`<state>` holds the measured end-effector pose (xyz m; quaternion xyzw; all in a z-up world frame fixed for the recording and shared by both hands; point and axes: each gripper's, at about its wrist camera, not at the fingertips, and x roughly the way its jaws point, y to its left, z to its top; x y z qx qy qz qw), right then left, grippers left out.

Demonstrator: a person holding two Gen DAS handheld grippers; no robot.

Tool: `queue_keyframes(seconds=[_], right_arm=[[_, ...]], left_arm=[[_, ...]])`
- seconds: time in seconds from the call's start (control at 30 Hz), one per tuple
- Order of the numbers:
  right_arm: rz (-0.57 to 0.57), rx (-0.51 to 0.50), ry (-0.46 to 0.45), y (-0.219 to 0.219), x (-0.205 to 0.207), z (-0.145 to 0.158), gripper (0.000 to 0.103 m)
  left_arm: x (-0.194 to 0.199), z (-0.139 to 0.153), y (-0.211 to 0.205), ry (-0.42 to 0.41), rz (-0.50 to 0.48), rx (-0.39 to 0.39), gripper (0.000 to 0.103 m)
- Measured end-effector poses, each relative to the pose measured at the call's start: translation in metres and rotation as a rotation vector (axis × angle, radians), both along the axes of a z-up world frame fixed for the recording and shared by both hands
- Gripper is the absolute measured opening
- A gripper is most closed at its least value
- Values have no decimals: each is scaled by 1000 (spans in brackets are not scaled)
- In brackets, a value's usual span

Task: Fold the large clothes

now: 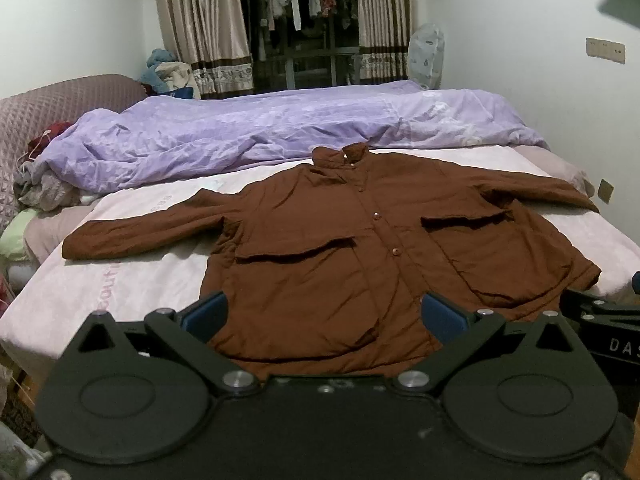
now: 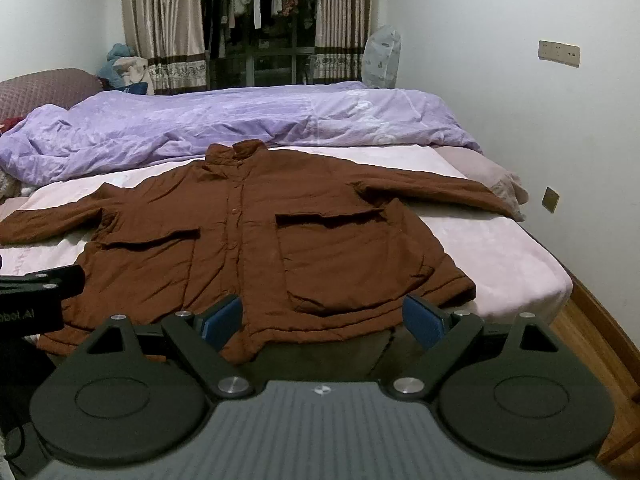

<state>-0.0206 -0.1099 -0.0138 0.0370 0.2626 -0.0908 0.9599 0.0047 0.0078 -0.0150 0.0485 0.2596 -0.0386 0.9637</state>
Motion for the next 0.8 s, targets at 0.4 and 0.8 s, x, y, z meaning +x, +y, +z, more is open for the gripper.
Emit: queue_keyframes(seconds=[0.4,0.8], right_arm=[[9,10,20,5,7,-8,103],[13,29,30,-27,91,-33,103]], left_arm=[[3,-4,7,-1,-11,-26,103],[163,-42,184,40,329,-96,103]])
